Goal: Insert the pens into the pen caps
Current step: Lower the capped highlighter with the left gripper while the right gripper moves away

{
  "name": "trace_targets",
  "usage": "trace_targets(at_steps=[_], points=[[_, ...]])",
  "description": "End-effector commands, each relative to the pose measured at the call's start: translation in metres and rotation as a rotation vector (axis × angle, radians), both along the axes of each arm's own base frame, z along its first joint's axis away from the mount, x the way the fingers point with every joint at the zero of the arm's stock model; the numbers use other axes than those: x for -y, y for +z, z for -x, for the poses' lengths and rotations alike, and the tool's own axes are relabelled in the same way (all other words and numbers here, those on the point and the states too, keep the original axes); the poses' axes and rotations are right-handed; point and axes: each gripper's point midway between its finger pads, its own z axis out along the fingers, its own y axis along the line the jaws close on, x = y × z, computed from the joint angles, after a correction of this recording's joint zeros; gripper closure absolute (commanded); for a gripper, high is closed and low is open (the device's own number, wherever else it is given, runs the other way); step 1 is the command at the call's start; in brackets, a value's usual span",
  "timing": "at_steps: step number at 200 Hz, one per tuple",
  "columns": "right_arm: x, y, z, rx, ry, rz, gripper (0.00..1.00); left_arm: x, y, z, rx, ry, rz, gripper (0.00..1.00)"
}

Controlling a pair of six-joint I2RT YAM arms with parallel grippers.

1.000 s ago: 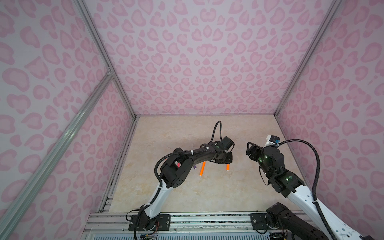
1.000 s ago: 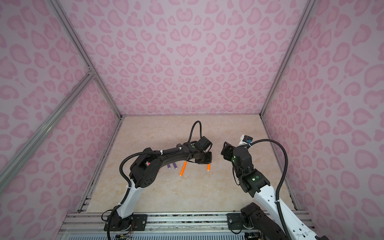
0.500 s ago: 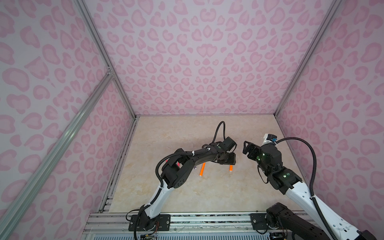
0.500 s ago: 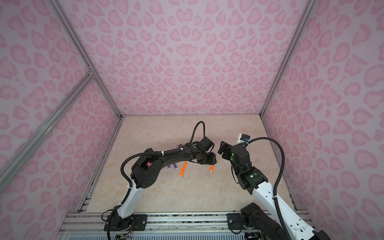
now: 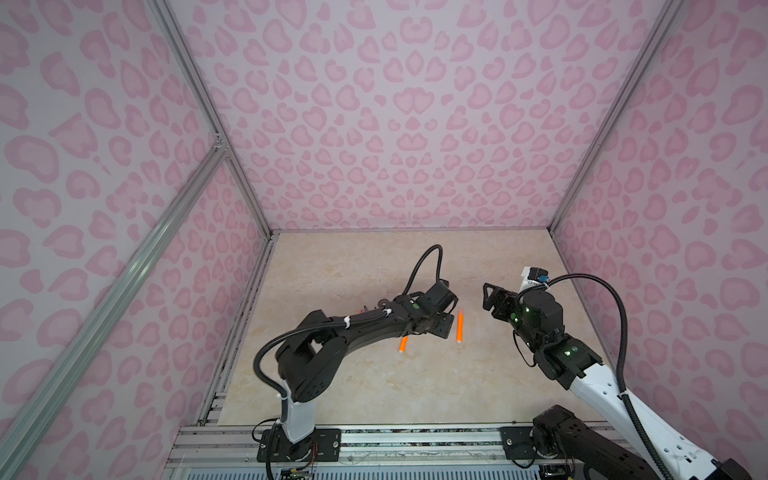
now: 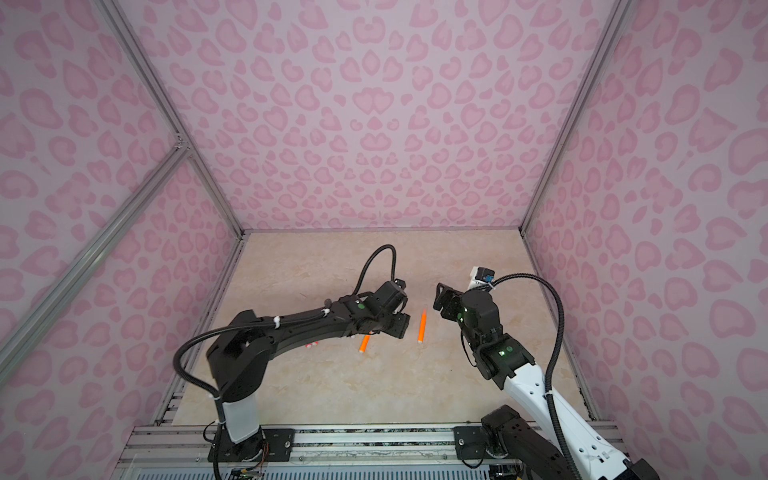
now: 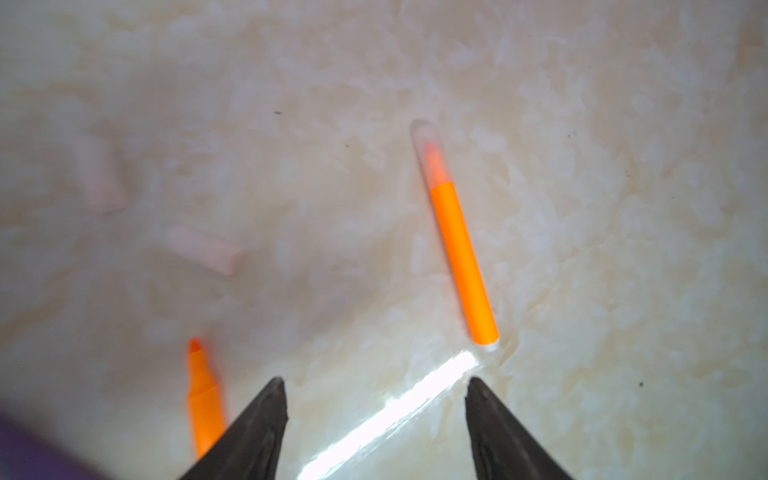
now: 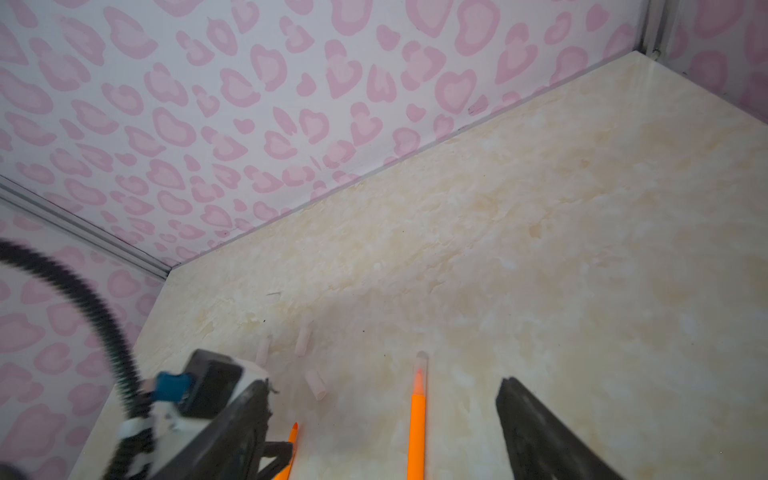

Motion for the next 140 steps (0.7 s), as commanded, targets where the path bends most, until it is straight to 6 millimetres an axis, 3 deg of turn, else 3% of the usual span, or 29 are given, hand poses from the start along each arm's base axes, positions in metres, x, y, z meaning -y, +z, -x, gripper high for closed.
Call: trace_targets(at_steps=[1,20,41,85,140], points=[[-0.012,0.003,-0.004,0.018,0.053,-0.010,0.17,-0.074,0.131,0.000,0.391,0.140,0.122,0.33],[-0.022,0.002,-0.006,0.010,0.083,-0.013,0.21,-0.105,0.104,0.008,0.408,0.181,0.073,0.31],[-0.036,0.001,-0.005,0.002,0.109,0.023,0.22,-0.119,0.058,0.015,0.299,0.181,-0.033,0.37],[-0.057,0.002,-0.002,-0.002,0.147,0.092,0.22,-0.109,-0.021,0.036,0.088,0.066,-0.142,0.40],[-0.059,0.001,-0.003,-0.009,0.145,0.102,0.22,-0.070,-0.048,0.040,-0.040,-0.038,-0.110,0.40]])
